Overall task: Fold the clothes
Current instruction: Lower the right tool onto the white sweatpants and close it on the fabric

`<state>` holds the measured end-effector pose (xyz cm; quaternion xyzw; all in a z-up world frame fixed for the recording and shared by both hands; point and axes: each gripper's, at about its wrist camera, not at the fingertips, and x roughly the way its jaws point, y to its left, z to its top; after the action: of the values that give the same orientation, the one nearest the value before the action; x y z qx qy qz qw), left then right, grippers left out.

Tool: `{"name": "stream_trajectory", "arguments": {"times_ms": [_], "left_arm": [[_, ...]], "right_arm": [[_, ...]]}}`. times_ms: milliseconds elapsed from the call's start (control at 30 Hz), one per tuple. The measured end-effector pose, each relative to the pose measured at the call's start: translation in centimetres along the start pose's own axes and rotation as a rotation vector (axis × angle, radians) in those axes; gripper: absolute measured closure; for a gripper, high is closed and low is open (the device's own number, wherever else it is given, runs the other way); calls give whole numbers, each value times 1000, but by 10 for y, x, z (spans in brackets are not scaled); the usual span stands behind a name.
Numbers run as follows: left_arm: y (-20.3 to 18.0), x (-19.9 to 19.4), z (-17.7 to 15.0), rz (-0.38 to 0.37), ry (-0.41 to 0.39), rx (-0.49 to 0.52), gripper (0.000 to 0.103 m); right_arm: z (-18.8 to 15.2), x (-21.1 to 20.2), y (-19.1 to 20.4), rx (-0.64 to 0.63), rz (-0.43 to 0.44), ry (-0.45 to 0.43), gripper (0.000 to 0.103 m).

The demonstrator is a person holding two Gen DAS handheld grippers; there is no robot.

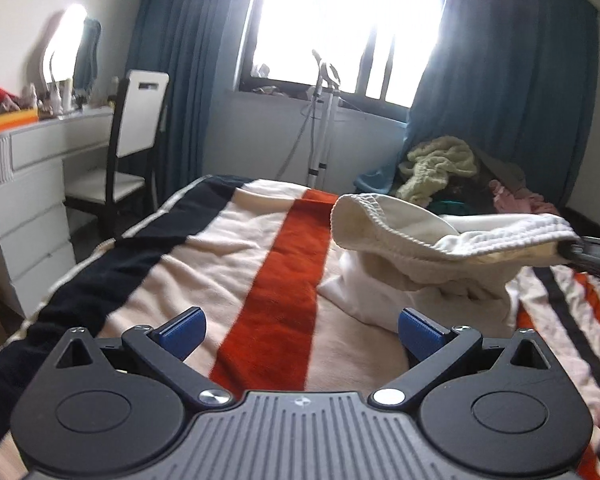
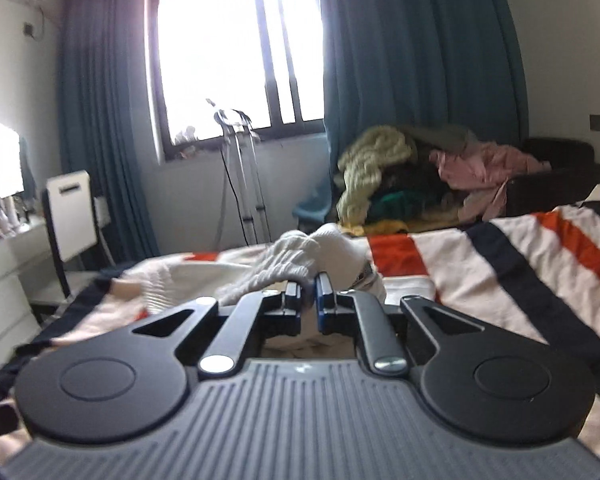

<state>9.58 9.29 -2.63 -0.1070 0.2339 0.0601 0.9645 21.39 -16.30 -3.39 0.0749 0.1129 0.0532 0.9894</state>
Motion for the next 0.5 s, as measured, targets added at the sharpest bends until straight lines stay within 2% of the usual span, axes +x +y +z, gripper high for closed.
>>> {"name": "stream_trajectory", "arguments": {"times_ms": [133, 233, 300, 400, 500], "left_arm": [[2, -11, -3, -77, 27, 4, 0], [-3, -17, -9, -87, 46, 22, 0], [-8, -14, -9, -95, 51, 28, 0], [-15, -9, -7, -109, 57, 35, 0], [-22, -3, -4, -123, 63, 42, 0]], "right_arm": [[-1, -62, -6, -40, 29, -40, 100], [-7, -110, -9, -85, 38, -102, 100], [-13, -131, -17, -70, 53, -98, 100], [-28, -137, -28, -49, 59, -41, 100], [-43, -122, -30, -26, 66, 14, 98]]}}
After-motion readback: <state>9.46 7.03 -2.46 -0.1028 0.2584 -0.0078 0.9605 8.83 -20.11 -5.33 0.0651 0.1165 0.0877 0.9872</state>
